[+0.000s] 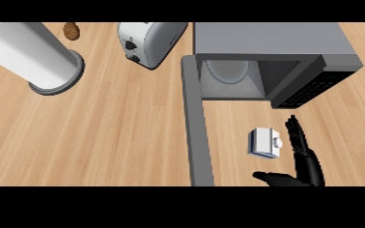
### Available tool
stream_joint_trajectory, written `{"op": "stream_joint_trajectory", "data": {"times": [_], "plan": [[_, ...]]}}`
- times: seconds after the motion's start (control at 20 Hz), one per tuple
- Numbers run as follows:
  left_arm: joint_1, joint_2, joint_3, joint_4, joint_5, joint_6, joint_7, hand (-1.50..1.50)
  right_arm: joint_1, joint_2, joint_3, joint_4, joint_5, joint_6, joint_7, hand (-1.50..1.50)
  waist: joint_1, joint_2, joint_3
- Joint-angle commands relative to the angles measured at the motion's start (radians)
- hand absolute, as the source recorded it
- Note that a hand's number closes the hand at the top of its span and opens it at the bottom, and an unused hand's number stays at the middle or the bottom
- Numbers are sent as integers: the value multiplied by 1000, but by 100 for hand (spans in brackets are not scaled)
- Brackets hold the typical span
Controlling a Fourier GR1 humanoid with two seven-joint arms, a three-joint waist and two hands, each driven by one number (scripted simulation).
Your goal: Pick up the milk, place it into the microwave and close the microwave
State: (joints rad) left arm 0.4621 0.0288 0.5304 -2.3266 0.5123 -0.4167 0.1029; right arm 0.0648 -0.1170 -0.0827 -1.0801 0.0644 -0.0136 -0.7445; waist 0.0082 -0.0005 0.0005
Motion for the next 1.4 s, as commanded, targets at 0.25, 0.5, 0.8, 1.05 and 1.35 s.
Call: {"op": "stream_joint_trajectory", "data": {"times": [0.25, 0.5, 0.8, 1.05, 1.35], "plan": [[3, -20, 31, -76, 41, -16, 66, -150, -145, -25, -56, 316, 30, -24, -182, -150, 0, 0, 0], [2, -12, 45, -28, 26, -33, 7, -150, -298, -1, -89, 580, 42, -45, -309, 150, 7, 2, 1], [28, 5, 81, -37, 106, -56, 21, -150, -375, -53, -74, 625, 85, -41, -369, 150, 12, 2, 1], [15, -20, 65, -89, 73, -12, 66, -150, -389, -31, -108, 624, 52, -36, -422, 150, 8, 2, 1], [48, 13, 117, -12, 132, -104, 14, -150, -517, -67, -154, 699, 32, -36, -382, 150, 21, 4, 2]]}}
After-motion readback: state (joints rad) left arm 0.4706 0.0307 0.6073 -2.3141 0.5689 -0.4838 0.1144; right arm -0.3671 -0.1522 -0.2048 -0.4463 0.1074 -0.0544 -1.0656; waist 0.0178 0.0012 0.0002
